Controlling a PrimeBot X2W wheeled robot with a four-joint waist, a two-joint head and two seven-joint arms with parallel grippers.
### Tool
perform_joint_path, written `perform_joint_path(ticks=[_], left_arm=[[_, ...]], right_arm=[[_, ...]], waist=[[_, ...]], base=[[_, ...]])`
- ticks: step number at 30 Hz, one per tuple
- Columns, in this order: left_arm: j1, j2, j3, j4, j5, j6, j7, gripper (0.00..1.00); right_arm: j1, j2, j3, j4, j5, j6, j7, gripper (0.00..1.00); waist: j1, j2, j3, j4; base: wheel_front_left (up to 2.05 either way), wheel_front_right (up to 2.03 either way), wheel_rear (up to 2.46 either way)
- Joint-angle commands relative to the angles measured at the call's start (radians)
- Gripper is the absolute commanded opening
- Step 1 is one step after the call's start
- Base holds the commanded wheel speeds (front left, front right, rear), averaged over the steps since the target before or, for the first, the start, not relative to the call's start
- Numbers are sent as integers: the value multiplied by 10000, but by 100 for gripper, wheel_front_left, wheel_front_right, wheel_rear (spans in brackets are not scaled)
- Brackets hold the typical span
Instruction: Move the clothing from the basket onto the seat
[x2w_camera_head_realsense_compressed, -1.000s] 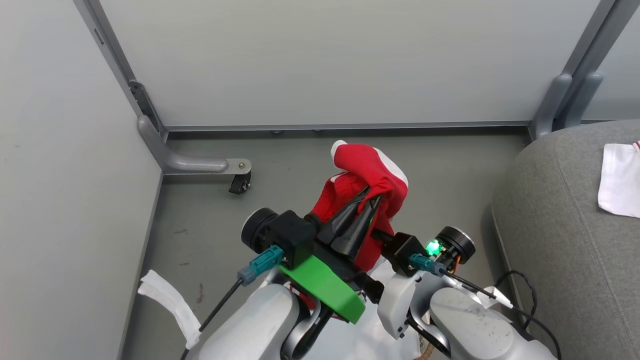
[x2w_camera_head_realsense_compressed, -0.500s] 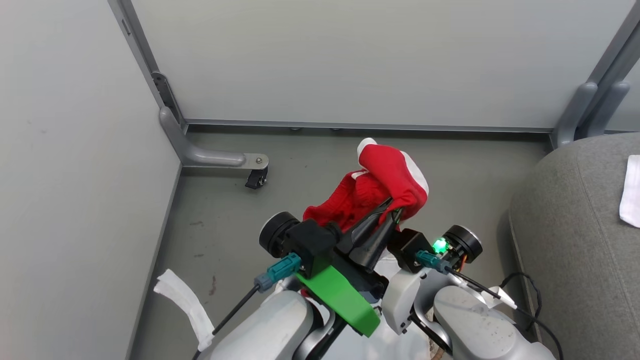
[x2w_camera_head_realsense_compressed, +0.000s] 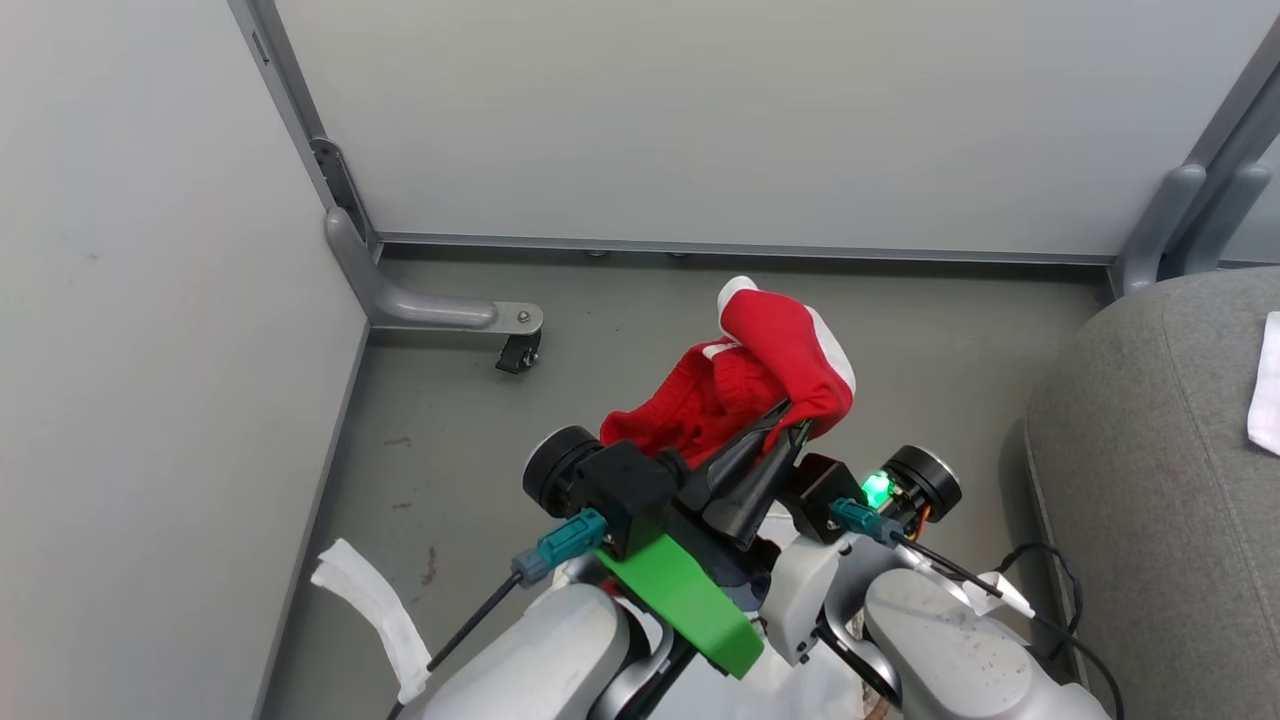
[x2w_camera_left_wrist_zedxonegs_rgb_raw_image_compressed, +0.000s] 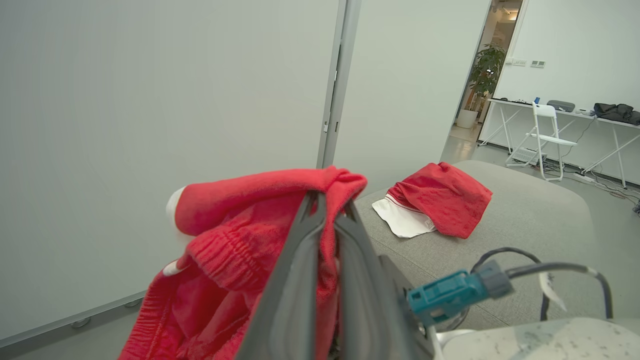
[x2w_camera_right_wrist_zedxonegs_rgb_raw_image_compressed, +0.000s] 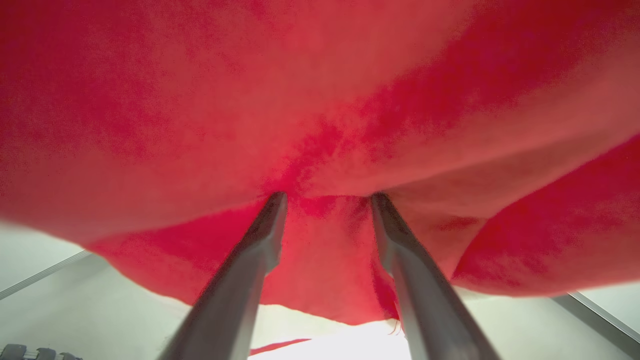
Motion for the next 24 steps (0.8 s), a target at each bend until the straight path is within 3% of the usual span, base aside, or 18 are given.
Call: perform_joint_path(ticks=[1,19,20,21,24], left_arm=[[-195,17,18,-57,-114,-26,-10,0],[-149,80,170,72,12,-26,-9,2],[-138,77,165,105,1,-26,-10,41],[-133,78,148,156,-20,-26,-9,100],[-125,70,201,227,17,-26,-9,100]], right_arm=[[5,-31,-32,-104,32,-14,-48,0],[183,-34,-321,-573,-165,-14,-48,0],[180,-34,-312,-591,-167,-14,-48,0],[176,-34,-302,-606,-170,-14,-48,0],[198,-34,-304,-608,-179,-14,-48,0]], waist=[[0,0,14,-7],[0,0,126,-119],[0,0,129,-147],[0,0,132,-172],[0,0,142,-259]], base=[[0,0,0],[0,0,0],[0,0,0],[0,0,0],[0,0,0]])
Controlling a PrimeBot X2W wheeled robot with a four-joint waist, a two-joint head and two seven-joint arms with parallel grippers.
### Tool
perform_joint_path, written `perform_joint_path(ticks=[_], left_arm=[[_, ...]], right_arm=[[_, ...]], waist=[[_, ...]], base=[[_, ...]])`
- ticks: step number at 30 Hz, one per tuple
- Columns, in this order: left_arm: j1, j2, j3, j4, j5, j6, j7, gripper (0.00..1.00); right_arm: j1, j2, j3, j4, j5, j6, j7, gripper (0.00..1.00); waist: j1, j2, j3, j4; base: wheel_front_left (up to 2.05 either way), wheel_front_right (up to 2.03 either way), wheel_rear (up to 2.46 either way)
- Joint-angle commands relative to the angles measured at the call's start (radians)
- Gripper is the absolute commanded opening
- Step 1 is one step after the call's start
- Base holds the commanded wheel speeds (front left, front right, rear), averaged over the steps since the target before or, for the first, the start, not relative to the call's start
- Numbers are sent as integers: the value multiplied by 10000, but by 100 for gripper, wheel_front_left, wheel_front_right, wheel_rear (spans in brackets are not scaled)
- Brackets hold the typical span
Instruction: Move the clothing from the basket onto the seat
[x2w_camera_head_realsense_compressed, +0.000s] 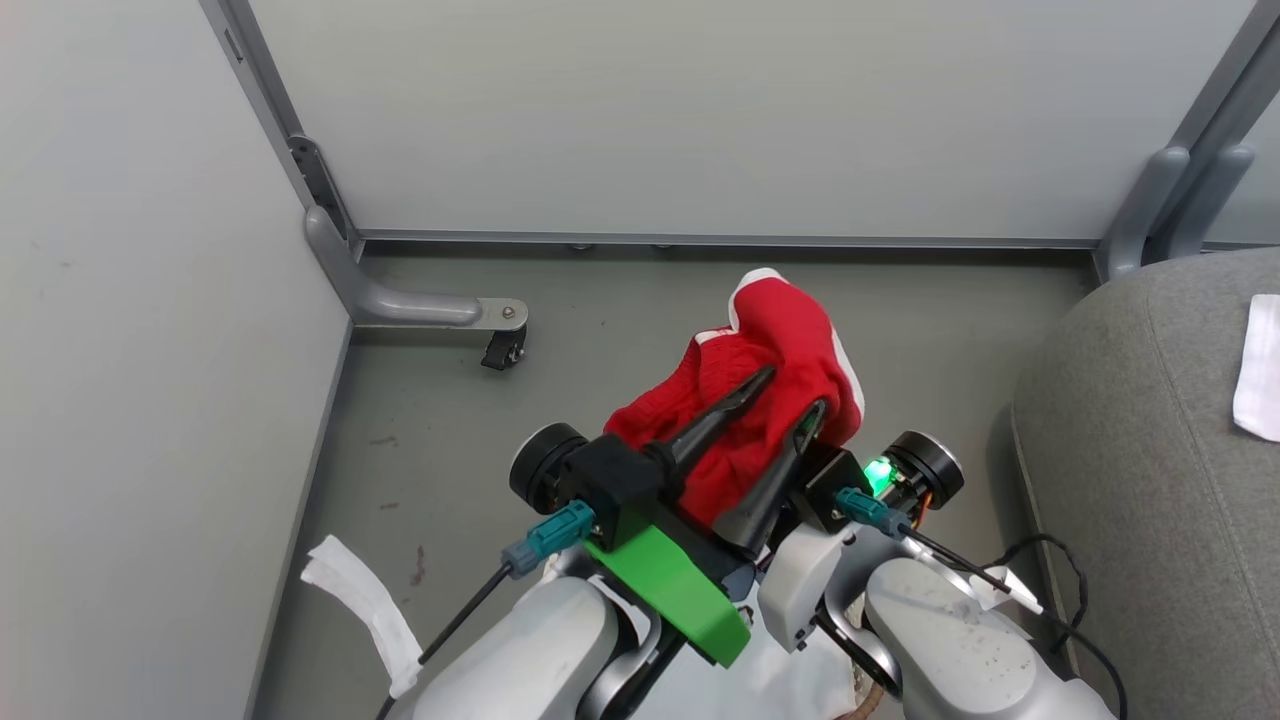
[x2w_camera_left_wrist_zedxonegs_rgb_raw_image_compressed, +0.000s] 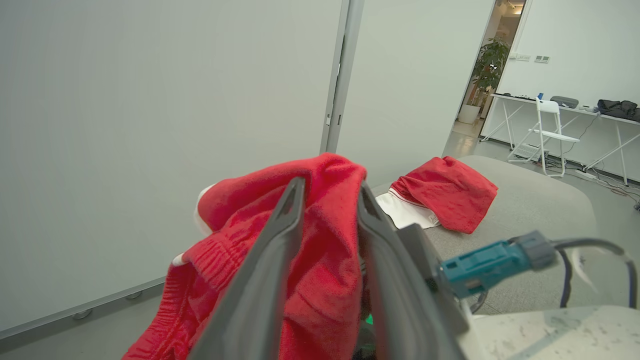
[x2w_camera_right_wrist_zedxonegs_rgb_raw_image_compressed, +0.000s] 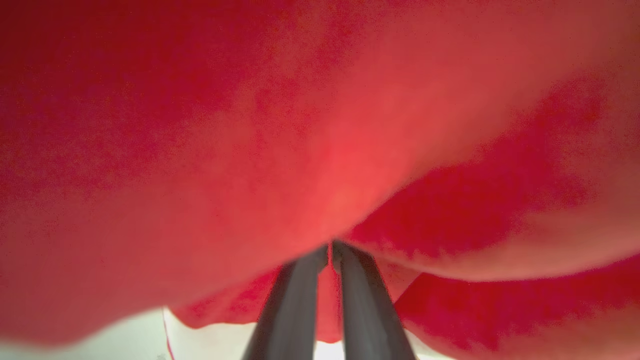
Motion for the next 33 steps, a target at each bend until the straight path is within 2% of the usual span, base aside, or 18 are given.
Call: perform_joint_path(ticks=[1,8,14,20,33], left_arm=[[-96,28,53,52,37,-26,-7,100],[-23,22,263,96,183,-26,-7,100],[102,101,407,157,291,-26,-7,100],[224,190,551,196,432,-26,-7,100],[465,263,837,270,634,-26,-7,100]], right_arm=[[134,-38,4,-27,-44,-14,-48,0],[156,-38,-49,-82,-61,-15,-48,0],[220,-39,-62,-176,-4,-15,-48,0],[303,-37,11,-394,66,-15,-49,0],[735,-36,-125,-836,5,-15,-49,0]], waist=[[0,0,16,-63],[0,0,56,-287],[0,0,56,-826],[0,0,48,-1878],[0,0,141,-4816]], base=[[0,0,0],[0,0,0],[0,0,0],[0,0,0],[0,0,0]])
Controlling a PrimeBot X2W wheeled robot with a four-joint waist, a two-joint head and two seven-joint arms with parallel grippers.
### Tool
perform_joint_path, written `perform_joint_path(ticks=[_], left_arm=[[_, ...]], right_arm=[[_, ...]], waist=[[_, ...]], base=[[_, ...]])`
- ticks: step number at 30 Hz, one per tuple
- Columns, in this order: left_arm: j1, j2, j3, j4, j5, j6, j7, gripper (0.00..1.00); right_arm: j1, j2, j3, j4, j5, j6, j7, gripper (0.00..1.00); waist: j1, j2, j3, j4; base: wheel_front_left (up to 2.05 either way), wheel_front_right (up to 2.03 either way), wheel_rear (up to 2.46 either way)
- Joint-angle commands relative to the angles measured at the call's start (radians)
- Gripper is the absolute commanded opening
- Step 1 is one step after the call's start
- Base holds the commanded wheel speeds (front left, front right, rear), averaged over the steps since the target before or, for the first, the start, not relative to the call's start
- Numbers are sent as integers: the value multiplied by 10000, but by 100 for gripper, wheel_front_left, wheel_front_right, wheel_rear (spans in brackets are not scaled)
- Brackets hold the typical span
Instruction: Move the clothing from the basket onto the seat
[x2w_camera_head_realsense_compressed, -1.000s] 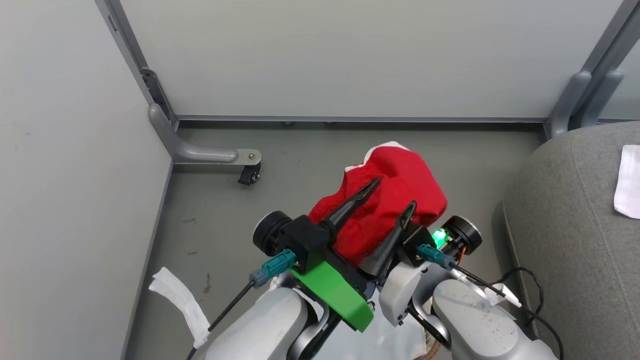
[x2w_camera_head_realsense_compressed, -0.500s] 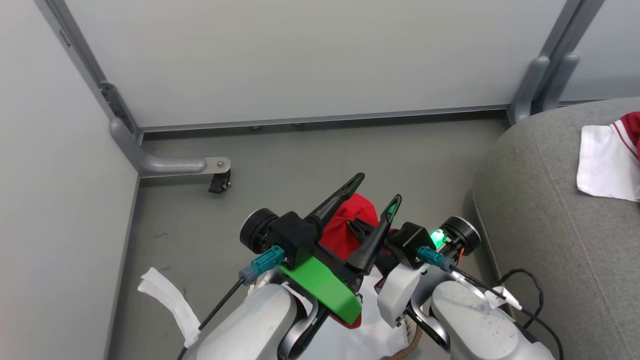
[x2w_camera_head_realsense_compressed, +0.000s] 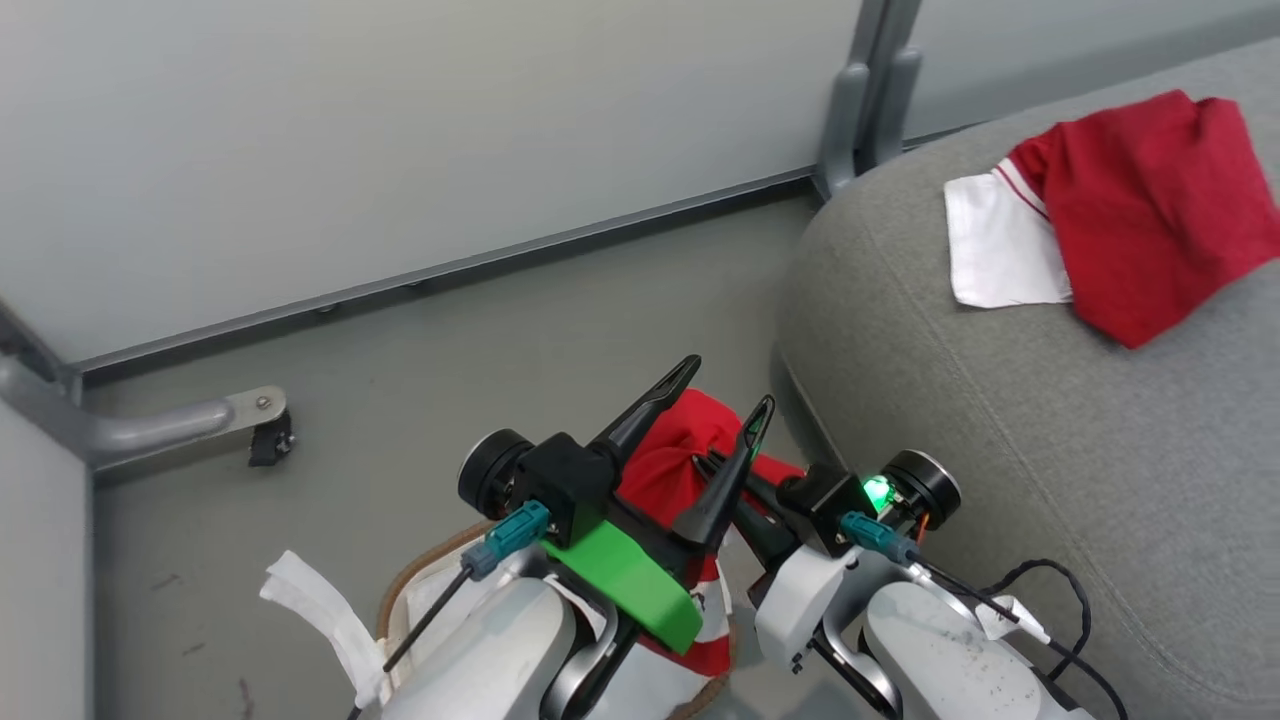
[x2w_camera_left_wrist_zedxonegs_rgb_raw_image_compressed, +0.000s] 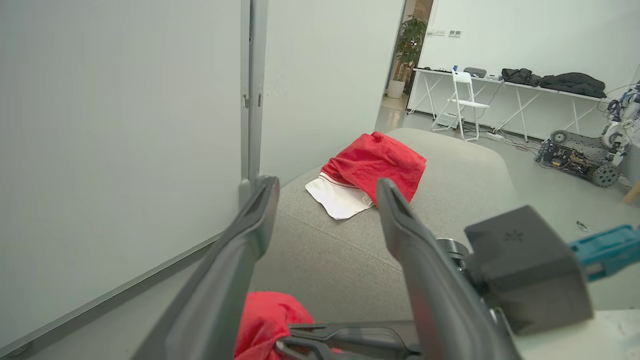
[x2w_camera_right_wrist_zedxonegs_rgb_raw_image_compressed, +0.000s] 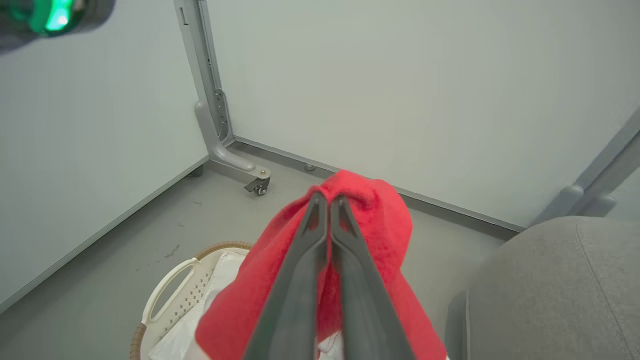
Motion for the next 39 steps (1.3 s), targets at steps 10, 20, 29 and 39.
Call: perform_joint_path(ticks=[10,20,29,39], left_arm=[[374,-37,191,176,170,-26,-7,100],[192,-26,-16,212,151,-26,-7,100],[94,496,96,-43,222,-26,-7,100],[-80,1309,168,-766,407,-26,-6,100]], right_arm=[[581,-31,-113,-484,-69,-15,-51,0],[740,-26,-853,-1093,-413,-15,-51,0],[-701,-816,-2232,-2285,-1061,-15,-51,0],[-4348,-3251,-4054,-2260,-2121,-15,-50,0]], waist=[[0,-1,-101,-2994],[0,-1,284,-3629],[0,-1,972,-3688],[0,-1,2254,-2956]], base=[[0,0,0],[0,0,0],[0,0,0],[0,0,0]])
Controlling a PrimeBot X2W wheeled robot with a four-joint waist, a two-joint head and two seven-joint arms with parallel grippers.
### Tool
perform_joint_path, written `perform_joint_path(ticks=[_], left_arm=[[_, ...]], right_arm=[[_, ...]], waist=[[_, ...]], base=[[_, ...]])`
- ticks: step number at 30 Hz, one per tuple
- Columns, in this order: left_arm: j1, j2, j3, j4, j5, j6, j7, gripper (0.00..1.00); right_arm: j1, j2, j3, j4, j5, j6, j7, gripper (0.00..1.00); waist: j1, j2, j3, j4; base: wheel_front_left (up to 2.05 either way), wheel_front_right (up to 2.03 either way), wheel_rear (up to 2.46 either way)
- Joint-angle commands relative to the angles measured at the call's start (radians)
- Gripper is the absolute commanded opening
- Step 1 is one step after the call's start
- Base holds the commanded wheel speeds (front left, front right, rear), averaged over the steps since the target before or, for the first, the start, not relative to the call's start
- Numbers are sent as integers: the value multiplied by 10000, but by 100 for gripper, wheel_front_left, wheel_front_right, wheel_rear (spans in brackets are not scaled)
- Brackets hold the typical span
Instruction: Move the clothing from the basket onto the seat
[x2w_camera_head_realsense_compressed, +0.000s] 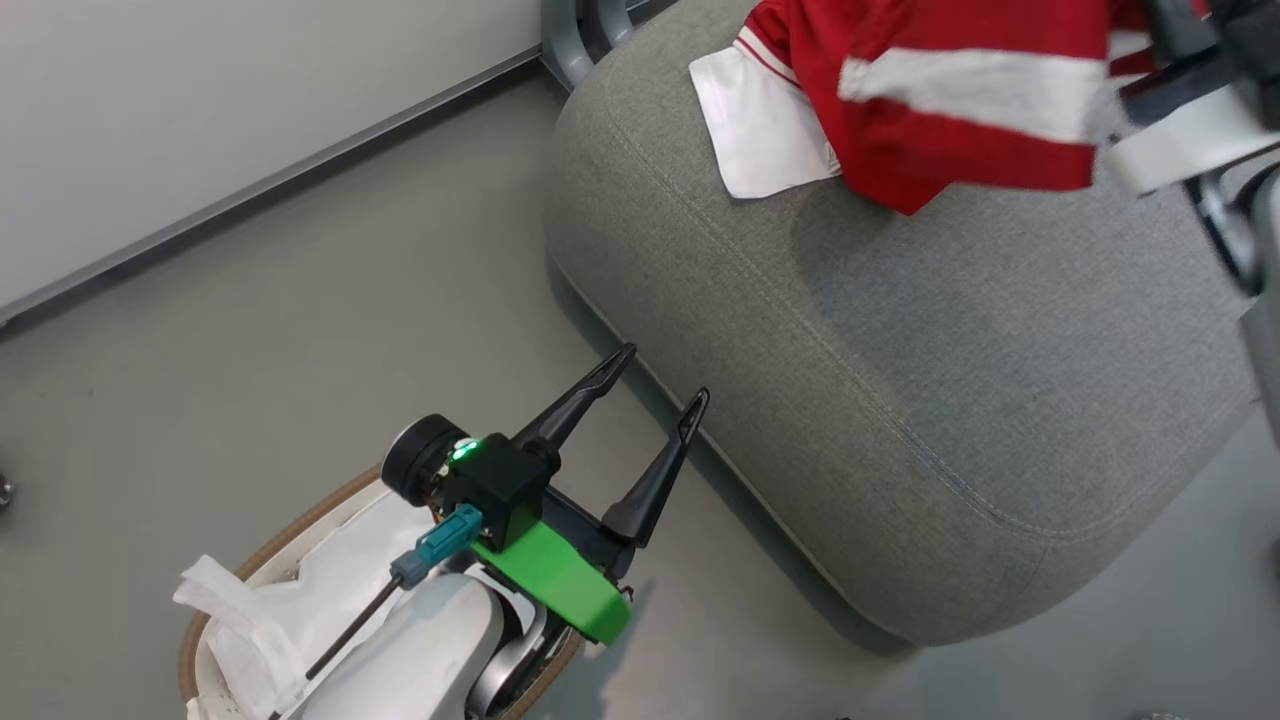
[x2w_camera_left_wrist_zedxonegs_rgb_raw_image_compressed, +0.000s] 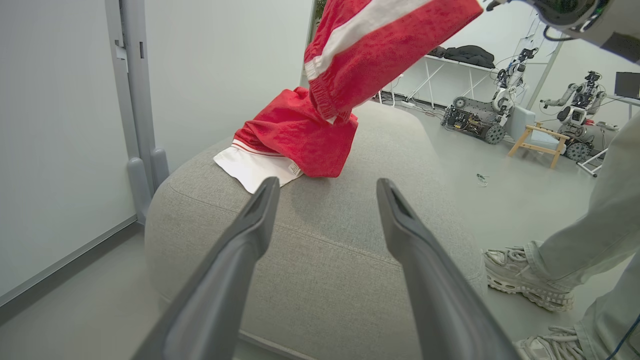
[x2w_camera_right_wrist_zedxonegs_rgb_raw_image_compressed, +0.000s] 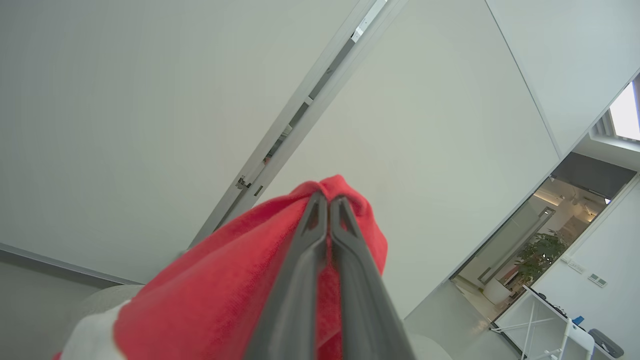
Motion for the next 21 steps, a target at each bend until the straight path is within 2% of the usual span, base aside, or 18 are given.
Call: perform_joint_path(ticks=[1,8,12,16,21], left_arm=[[-189,183,-13,-115,67,-26,-6,100],[-517,663,-78,-556,-11,-26,-8,100],[-748,954,-104,-828,-63,-26,-8,100],[-900,1279,26,-1119,-97,-26,-6,100],[-1153,1742,200,-1615,-78,-26,-6,100]], right_arm=[[-353,-206,-229,130,-161,-15,-36,0],[-1642,-1232,-1748,474,-818,-15,892,0],[-1715,-1487,-2772,497,-921,-15,1354,0],[-1312,-1257,-3847,482,-1094,-15,1563,0],[-506,-336,-5268,341,-1479,-15,1575,0]], waist=[[-1,-1,651,523],[-1,-1,1656,1281],[-1,-1,2369,1682],[-1,-1,3079,2020],[-1,-1,4019,2277]], base=[[0,0,0],[0,0,0],[0,0,0],[0,0,0],[0,0,0]])
